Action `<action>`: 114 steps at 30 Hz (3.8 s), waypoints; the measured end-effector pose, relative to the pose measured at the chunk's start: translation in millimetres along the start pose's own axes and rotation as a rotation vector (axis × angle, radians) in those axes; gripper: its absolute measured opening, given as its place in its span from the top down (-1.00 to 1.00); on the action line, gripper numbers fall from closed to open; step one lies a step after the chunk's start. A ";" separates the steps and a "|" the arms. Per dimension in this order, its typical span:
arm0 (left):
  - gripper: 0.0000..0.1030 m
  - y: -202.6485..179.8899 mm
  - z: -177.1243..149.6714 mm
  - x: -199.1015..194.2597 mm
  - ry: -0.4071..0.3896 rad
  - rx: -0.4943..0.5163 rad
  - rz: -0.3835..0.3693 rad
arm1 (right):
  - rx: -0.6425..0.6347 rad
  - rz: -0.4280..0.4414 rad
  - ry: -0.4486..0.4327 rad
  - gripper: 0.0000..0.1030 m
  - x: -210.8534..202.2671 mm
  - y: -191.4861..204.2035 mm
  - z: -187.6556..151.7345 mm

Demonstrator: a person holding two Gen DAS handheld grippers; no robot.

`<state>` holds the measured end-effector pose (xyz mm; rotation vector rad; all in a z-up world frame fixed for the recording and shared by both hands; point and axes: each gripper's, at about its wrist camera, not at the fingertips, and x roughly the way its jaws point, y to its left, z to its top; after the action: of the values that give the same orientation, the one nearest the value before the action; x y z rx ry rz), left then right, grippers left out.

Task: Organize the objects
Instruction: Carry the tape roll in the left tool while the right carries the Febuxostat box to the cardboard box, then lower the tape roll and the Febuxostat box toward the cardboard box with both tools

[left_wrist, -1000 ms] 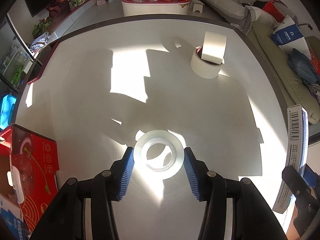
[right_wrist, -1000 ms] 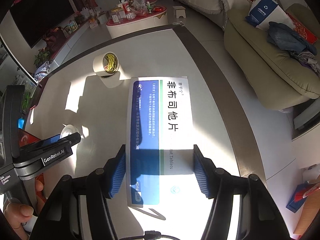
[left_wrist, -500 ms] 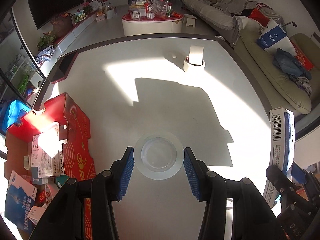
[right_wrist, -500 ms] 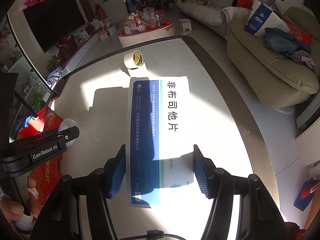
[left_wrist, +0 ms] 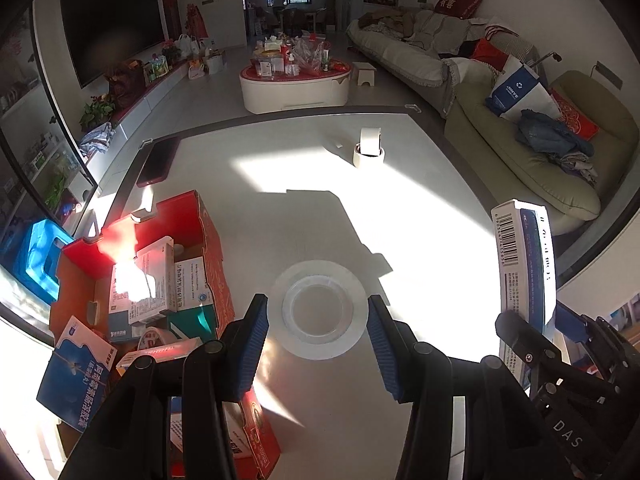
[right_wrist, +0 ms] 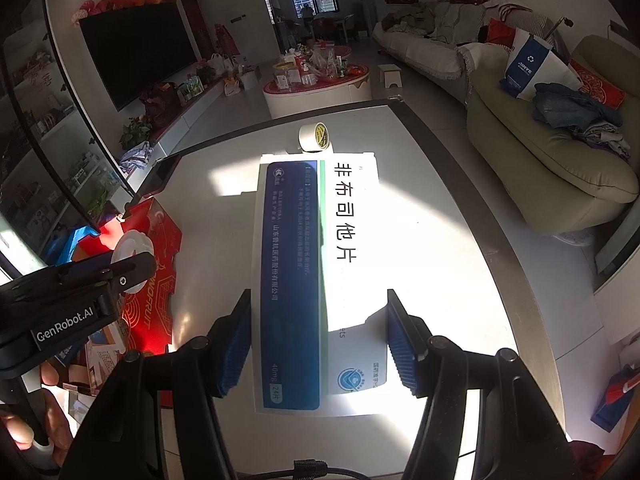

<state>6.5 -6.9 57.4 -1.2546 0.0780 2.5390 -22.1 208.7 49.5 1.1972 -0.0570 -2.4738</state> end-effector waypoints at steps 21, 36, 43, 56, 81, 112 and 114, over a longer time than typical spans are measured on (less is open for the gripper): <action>-0.03 59.2 -38.7 -61.8 -0.089 -0.082 0.083 | -0.150 0.111 -0.065 -0.18 -46.4 88.3 -11.3; -0.03 124.9 -58.9 -88.7 -0.132 -0.197 0.191 | -0.310 0.225 -0.085 -0.18 -56.6 171.6 -9.6; -0.03 158.4 -74.7 -108.4 -0.169 -0.259 0.262 | -0.394 0.235 -0.187 -0.18 -74.3 201.9 -20.1; -0.03 177.3 -90.3 -112.1 -0.180 -0.315 0.285 | -0.469 0.212 -0.265 -0.18 -84.5 227.1 -31.7; -0.03 175.6 -105.4 -99.1 -0.141 -0.338 0.301 | -0.421 0.255 -0.291 -0.18 -87.6 226.3 -54.0; -0.04 166.9 -103.0 -97.4 -0.153 -0.310 0.394 | -0.414 0.264 -0.251 -0.18 -81.3 227.2 -58.3; -0.04 167.8 -103.6 -95.7 -0.149 -0.313 0.389 | -0.413 0.261 -0.248 -0.18 -81.0 226.4 -58.6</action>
<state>90.8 -209.2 54.1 -1.2519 -0.1266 3.0686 141.9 36.7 118.6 0.6636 0.2076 -2.2434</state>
